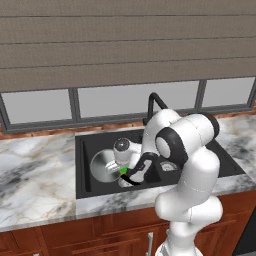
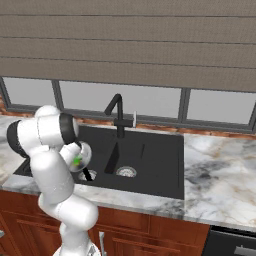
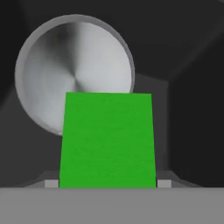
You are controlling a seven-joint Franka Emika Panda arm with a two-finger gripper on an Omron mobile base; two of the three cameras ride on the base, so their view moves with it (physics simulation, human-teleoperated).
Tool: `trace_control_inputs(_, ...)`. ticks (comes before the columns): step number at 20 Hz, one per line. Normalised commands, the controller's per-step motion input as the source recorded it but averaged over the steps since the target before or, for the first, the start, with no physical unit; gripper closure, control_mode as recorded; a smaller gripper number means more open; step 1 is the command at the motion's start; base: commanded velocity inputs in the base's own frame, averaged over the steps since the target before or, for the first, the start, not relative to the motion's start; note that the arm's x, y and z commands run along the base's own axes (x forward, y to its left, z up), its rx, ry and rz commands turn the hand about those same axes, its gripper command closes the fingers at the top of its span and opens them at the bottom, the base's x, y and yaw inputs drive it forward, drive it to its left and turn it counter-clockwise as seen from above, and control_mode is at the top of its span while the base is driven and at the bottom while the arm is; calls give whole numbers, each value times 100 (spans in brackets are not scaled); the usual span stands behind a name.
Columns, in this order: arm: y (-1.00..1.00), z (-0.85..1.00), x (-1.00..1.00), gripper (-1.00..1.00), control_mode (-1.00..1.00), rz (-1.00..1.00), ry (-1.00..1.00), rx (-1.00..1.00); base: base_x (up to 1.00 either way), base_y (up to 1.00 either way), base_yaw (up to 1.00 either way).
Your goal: Pick the pan and sponge and place them into the sink. Then turn on the water.
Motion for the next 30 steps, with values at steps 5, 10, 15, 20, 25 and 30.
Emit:
trace_control_inputs(5,18,-51,35,100,-100,0,-1,0,0,0,0)
trace_control_inputs(10,15,-56,35,100,-100,0,-1,0,0,0,0)
trace_control_inputs(15,7,-40,42,100,-100,0,-3,0,0,0,0)
trace_control_inputs(20,2,-22,40,100,-100,0,-5,0,0,0,0)
trace_control_inputs(25,8,-17,41,-100,-100,0,-5,0,0,0,0)
trace_control_inputs(30,6,-13,29,-100,-100,0,-3,0,0,0,0)
